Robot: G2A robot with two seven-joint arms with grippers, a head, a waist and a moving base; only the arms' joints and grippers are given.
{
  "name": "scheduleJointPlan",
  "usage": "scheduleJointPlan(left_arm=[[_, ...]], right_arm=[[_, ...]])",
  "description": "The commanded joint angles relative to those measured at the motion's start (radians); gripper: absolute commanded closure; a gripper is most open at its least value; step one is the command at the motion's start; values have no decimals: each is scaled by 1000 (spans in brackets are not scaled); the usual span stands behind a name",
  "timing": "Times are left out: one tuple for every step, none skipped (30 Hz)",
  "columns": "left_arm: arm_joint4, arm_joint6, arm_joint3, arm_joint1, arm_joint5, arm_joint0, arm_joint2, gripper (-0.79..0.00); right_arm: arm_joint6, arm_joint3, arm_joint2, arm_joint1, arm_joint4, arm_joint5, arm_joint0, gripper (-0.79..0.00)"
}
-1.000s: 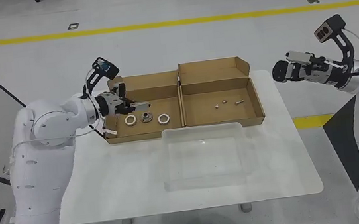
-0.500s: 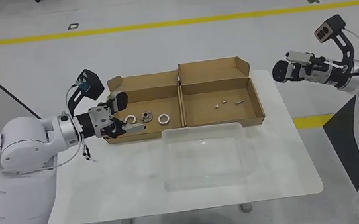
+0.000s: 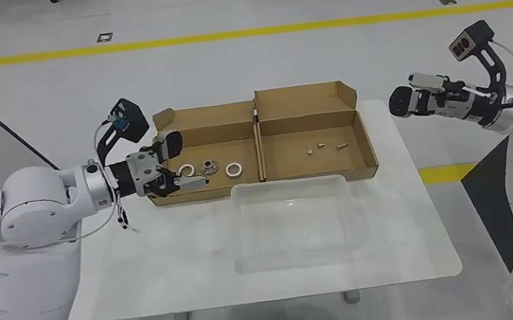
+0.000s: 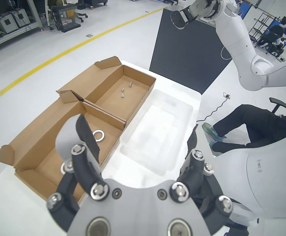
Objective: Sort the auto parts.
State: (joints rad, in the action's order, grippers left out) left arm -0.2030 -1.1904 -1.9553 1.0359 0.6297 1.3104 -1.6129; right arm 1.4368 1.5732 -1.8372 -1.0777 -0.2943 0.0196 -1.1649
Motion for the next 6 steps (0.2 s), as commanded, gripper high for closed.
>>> scheduleJointPlan(left_arm=[[0, 0, 0, 0, 0, 0, 0, -785], [0, 0, 0, 0, 0, 0, 0, -785], [0, 0, 0, 0, 0, 0, 0, -785], [0, 0, 0, 0, 0, 0, 0, -785], [0, 0, 0, 0, 0, 0, 0, -785], [0, 0, 0, 0, 0, 0, 0, -785]], right_arm=[[0, 0, 0, 0, 0, 0, 0, -784], [0, 0, 0, 0, 0, 0, 0, -784], [0, 0, 0, 0, 0, 0, 0, -784], [0, 0, 0, 0, 0, 0, 0, -785], [0, 0, 0, 0, 0, 0, 0, -785], [0, 0, 0, 0, 0, 0, 0, -785]])
